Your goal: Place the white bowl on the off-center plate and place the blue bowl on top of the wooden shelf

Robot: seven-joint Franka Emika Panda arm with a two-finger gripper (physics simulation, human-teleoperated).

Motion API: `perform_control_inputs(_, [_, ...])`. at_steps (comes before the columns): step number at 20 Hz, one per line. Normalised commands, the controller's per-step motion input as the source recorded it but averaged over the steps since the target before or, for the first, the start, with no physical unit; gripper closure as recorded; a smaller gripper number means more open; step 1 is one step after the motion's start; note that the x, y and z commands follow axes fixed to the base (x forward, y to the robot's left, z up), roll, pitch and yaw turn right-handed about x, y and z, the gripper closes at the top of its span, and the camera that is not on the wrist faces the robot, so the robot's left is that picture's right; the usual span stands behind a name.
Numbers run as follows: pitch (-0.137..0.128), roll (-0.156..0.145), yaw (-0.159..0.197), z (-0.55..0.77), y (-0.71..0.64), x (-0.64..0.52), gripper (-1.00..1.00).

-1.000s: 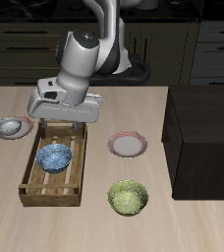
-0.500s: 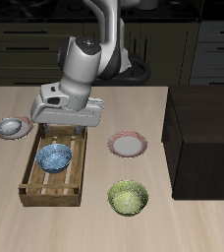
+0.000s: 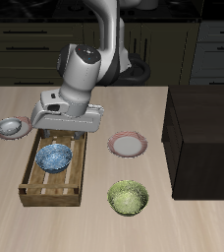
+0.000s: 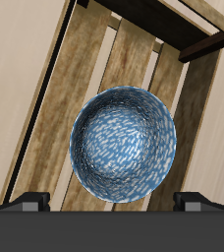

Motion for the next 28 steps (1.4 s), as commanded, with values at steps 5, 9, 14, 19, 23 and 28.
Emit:
perform_control_inputs(5, [0.010,0.001,-0.015,-0.17,-0.06,-0.07,-1.00])
perform_control_inputs(9, [0.003,0.007,0.002,-0.14,0.00,-0.03,-1.00])
perform_control_inputs(14, [0.020,-0.026,-0.013,-0.24,-0.13,0.05,-1.00])
perform_control_inputs(19, [0.022,0.000,-0.005,-0.24,0.00,-0.03,-1.00])
perform_control_inputs(23, [0.021,0.028,0.000,-0.20,0.24,-0.04,-1.00])
perform_control_inputs(28, [0.034,0.065,0.003,-0.24,0.20,-0.06,1.00])
